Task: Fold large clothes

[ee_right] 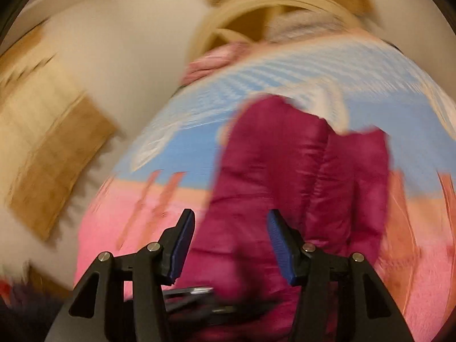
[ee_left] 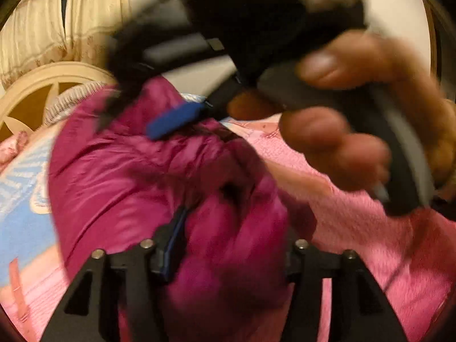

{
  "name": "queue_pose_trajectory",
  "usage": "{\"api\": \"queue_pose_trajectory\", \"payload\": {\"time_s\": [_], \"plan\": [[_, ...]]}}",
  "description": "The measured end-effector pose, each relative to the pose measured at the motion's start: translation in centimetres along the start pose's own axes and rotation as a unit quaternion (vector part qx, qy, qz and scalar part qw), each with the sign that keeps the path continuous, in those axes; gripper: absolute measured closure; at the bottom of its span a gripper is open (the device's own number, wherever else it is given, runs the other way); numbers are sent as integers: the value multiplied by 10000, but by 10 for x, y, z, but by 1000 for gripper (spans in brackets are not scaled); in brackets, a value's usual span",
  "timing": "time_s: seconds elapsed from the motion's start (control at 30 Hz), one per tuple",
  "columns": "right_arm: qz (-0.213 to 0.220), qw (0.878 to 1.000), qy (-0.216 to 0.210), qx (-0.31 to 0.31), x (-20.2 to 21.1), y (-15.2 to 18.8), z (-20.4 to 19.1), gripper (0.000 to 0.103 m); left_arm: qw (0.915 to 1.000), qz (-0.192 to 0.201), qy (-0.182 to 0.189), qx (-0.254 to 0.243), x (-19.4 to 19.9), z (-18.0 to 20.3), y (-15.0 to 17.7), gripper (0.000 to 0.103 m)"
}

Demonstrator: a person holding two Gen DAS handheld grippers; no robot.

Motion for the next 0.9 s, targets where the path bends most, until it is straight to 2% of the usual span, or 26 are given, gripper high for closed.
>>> {"api": "queue_pose_trajectory", "payload": {"time_s": [0.07,0.1,0.13,0.2,0.23,0.3,0.33,0.37,0.43,0.5,0.57,0.63,0.7,0.73,0.8,0.9], "plan": [[62,9997,141,-211,2,6,13,49,9998,184,77,76,26,-6,5,31],[57,9992,325,-220,2,10,18,49,9996,265,30,123,36,-11,5,19],[51,9990,401,-204,1,13,19,49,9990,391,-46,197,48,-19,4,12],[58,9971,760,0,1,19,20,49,9974,603,-108,379,66,-35,0,10],[80,9961,873,72,-1,19,26,49,9962,675,-214,515,71,-49,-3,6],[164,9949,990,144,5,25,30,49,9926,683,-638,773,67,-77,-5,0],[212,9933,1123,167,9,26,31,49,9905,579,-854,913,59,-89,-6,0],[273,9919,1229,150,14,26,34,49,9893,422,-921,1054,48,-98,-4,0],[529,9873,1499,-51,29,25,32,49,9880,166,-840,1288,27,-105,3,0],[875,9804,1753,-212,45,20,18,49,9878,-82,-674,1404,6,-92,12,0],[1392,9775,1568,-245,60,13,-8,49,9872,-159,-541,1491,-5,-71,12,0],[1823,9747,1252,-328,67,8,-34,49,9866,-121,-596,1515,0,-60,9,0],[2177,9726,606,-553,62,6,-51,48,9862,-147,-602,1532,1,-57,5,0],[2292,9703,492,-602,58,6,-53,46,9861,-167,-599,1542,5,-62,7,0],[2611,9613,555,-677,51,5,-41,44,9855,-193,-555,1589,10,-72,8,0],[2647,9518,1031,-1156,38,12,5,43,9826,-98,-756,1696,16,-97,7,0]]}}
Point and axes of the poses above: each gripper's, at about its wrist camera, not at the fingertips, and x roughly against the way its jaws point, z to its right, y to its underside, the point moved 6 cm from there along -x, roughly the way its jaws point, and after that the axes turned 11 degrees about -y, right-handed, at the moved point
